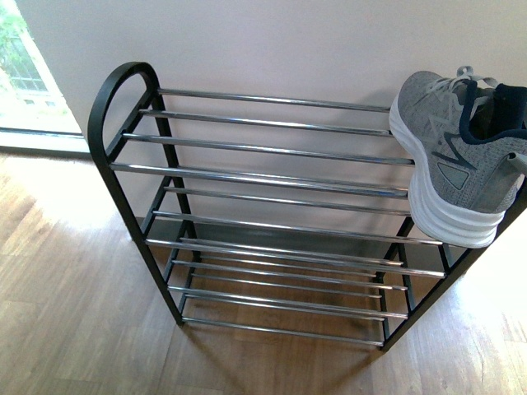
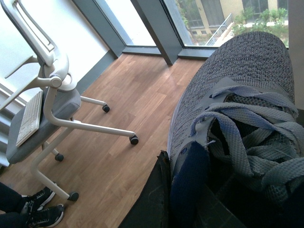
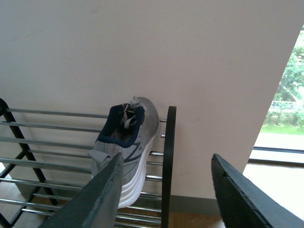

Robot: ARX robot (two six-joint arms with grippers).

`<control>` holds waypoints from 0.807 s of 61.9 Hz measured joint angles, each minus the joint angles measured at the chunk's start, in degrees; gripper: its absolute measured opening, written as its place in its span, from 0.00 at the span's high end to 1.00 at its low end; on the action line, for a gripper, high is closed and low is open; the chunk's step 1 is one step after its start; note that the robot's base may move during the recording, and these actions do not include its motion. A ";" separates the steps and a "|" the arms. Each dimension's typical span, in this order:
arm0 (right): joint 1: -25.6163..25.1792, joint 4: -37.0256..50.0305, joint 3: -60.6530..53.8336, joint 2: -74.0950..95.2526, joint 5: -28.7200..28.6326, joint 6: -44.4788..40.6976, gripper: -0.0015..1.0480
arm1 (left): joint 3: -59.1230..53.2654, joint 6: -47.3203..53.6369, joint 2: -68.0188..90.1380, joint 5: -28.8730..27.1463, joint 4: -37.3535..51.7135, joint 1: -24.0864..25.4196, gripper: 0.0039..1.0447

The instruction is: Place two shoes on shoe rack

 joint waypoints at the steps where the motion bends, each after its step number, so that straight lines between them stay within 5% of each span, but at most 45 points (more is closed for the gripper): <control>1: 0.00 0.00 0.00 0.00 0.00 0.00 0.46 | 0.00 0.00 0.00 0.00 0.00 0.00 0.99; 14: 0.00 0.00 0.00 -0.04 -0.11 0.02 0.08 | 0.00 0.00 -0.02 -0.09 0.00 0.00 0.99; 31: 0.04 -0.07 0.00 -0.09 0.28 0.04 0.09 | 0.00 0.00 0.04 -0.11 0.00 0.00 0.99; 36: 0.04 -0.07 0.00 -0.09 0.33 0.02 0.09 | 2.32 -7.67 2.38 1.22 -4.11 0.02 0.99; 42: 0.04 -0.09 0.00 -0.07 0.02 0.02 0.09 | 3.67 -10.58 2.45 6.43 7.43 2.91 0.99; 50: 0.07 -0.09 0.00 -0.09 0.00 0.02 0.09 | 9.60 0.66 9.09 17.64 29.86 9.68 0.99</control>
